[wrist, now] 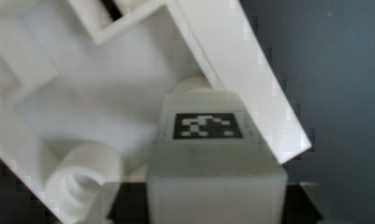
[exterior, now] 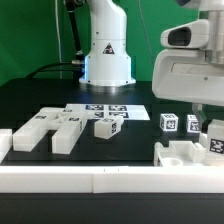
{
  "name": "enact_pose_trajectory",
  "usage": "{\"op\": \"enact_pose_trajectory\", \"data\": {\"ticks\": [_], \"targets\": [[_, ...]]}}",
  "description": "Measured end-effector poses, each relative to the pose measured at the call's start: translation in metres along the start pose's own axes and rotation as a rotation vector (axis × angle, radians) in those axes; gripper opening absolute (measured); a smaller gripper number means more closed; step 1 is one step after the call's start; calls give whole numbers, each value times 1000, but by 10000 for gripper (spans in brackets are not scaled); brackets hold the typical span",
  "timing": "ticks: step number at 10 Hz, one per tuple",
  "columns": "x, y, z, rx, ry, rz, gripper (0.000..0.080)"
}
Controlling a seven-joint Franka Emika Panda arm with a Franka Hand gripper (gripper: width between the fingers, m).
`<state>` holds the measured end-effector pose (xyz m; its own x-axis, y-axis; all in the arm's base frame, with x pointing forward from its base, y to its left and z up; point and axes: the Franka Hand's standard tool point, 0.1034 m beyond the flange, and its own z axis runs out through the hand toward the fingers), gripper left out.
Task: Assemble chair
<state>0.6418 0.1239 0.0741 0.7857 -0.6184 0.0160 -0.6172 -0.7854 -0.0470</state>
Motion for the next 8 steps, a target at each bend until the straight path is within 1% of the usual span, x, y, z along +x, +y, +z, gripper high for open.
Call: {"op": "enact_pose_trajectory", "data": {"ticks": [2,5,6,7,8], "targets": [[1,1,0,11,-15,166,290],[-1,2,0,15,-29,462,290],[-1,2,0,20,-38,509,290],[-2,2,0,24,-53,629,290],[-2,2,0,23,-56,695,290]]}}
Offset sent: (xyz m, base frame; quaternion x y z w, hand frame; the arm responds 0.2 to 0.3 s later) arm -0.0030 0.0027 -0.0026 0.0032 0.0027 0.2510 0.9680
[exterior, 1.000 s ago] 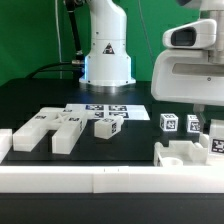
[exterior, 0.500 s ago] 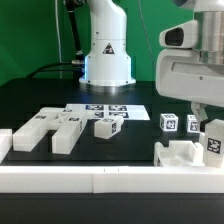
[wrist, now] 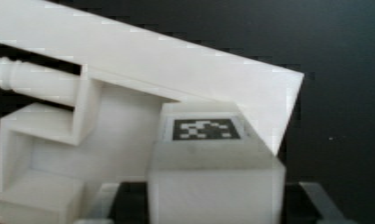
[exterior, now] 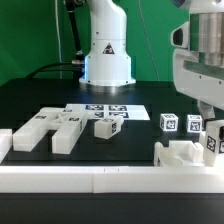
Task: Assemble chair
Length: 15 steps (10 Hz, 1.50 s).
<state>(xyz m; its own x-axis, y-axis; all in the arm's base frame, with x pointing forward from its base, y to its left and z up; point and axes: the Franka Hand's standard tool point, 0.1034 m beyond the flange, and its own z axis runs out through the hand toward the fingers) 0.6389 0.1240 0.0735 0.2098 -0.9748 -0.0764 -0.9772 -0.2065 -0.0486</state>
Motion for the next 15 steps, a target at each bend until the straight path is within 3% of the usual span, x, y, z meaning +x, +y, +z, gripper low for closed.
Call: {"op": "enact_pose_trajectory", "data": {"ticks": [3,5,6,15], "targets": [[-1,0,1,-1,-6,54,299],[-2,0,1,-1,-7,-36,611],[-3,0,1,0,-7,-107,638],[-7,-1,1,7,6,-941,649]]}}
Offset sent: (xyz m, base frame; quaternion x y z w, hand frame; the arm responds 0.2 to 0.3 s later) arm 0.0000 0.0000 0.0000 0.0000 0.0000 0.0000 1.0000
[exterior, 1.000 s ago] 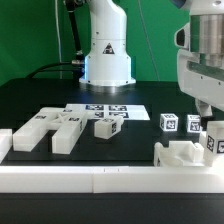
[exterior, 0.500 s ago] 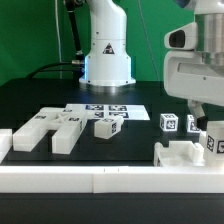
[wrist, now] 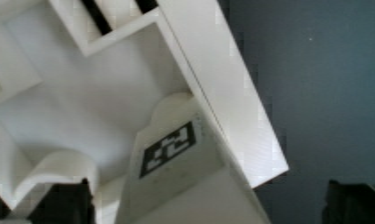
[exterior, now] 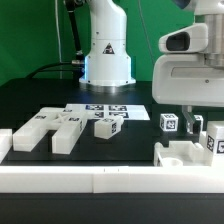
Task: Assemble chair
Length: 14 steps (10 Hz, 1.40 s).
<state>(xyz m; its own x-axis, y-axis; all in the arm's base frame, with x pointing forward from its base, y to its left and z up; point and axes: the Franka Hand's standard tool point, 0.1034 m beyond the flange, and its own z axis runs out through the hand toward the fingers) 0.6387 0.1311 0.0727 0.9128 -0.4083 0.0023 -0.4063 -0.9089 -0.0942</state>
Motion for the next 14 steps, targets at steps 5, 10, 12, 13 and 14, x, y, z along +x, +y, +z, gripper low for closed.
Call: {"op": "enact_pose_trajectory", "data": {"ticks": [5,10,12,13,14], "targets": [[2,4,0,-22,6,-382,649],[3,4,0,-27,7,-394,288],[3,5,0,-21,6,-303,289],[3,6,0,-13,5,-190,289],[4,6,0,-12,6,-103,289]]}}
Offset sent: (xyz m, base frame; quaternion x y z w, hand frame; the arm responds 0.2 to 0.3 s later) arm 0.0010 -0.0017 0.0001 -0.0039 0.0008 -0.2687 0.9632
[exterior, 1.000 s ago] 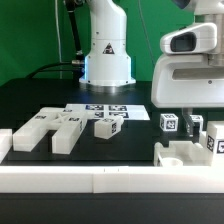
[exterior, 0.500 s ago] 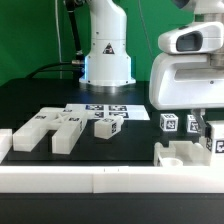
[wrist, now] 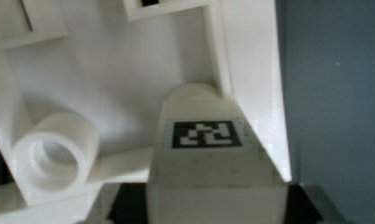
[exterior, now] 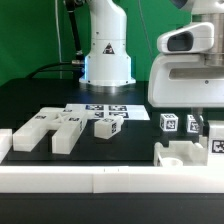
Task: Assemble chair
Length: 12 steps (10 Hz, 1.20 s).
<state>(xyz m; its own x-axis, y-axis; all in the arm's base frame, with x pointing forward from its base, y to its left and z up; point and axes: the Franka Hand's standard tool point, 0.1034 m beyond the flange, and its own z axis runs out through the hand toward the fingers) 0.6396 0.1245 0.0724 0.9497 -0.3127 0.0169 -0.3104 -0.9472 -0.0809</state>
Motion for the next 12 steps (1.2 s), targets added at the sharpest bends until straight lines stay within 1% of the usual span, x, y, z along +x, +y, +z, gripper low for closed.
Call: {"op": "enact_pose_trajectory", "data": {"ticks": [2,5,6,7,8,10,12], "targets": [[0,1,0,0,0,199,291],[0,1,0,7,-6,451,291],[0,1,0,8,-6,492,291],[-1,1,0,13,-11,621,291],[-1,1,0,12,-12,692,291],[-1,1,0,13,-15,822,291],[-1,1,0,13,-15,824,291]]}}
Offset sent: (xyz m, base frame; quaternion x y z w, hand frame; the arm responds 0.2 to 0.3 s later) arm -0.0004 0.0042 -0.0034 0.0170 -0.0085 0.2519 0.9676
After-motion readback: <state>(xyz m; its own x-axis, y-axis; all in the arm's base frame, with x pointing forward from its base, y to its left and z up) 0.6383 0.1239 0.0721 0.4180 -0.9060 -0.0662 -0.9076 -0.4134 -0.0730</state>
